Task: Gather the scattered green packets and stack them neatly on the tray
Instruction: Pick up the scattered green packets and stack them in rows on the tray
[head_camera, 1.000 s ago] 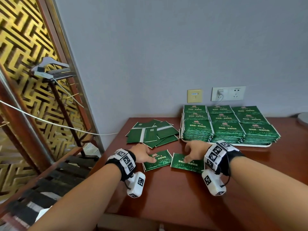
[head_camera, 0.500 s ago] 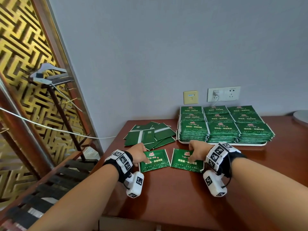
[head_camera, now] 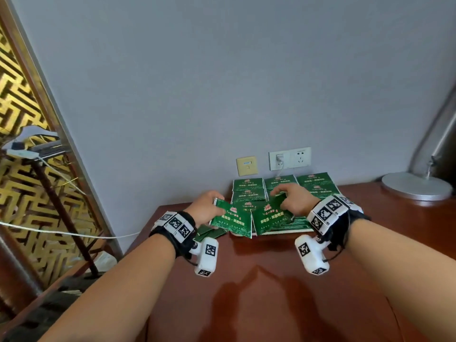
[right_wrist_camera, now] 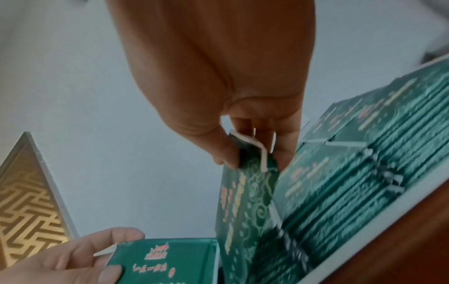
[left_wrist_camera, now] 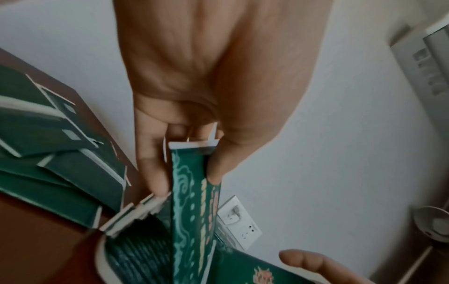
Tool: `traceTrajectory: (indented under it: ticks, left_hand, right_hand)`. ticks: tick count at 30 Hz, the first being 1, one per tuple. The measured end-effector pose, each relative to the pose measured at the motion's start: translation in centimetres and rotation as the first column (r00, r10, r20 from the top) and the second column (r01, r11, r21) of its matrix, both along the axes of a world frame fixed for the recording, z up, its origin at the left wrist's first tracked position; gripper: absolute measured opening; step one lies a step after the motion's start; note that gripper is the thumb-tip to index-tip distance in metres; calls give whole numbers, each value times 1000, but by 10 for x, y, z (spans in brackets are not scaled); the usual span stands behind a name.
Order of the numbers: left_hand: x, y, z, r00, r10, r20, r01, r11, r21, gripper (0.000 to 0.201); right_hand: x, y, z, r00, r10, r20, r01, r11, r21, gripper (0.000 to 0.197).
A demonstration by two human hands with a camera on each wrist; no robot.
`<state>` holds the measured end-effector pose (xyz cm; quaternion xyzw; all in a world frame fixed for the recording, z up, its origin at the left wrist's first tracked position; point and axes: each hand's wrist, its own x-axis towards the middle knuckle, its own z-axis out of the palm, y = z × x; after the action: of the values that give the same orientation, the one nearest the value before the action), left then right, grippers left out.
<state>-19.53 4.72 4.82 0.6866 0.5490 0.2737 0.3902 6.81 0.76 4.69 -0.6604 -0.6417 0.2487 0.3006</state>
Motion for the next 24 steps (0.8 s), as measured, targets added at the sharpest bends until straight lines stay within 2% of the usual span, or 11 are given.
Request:
traceTrajectory:
  ticks: [3,8,15,19,24]
  left_hand:
    - [35,10,9,996,22,88,-24,999,20,33]
    - [89,32,12,980,57,188,-72,994,76,19]
    - [153,68,1,950,142,278,-152,988,16,17]
    - [178,85,-9,946,158,284,-165,986,-2,17]
    - [199,102,-20,964,154,219,-156,988,-11,23]
  right_hand:
    - [38,0,12,995,-84,-62,88,994,66,49]
    - [98,8,16,954,-198,-224,227,967,113,29]
    - [162,34,6,915,-267,-303,311,944,106,20]
    - [186,52,-3,894,-259,-365,297,954,50,29]
    - [211,72,-18,861,-282,-423,313,950,3,40]
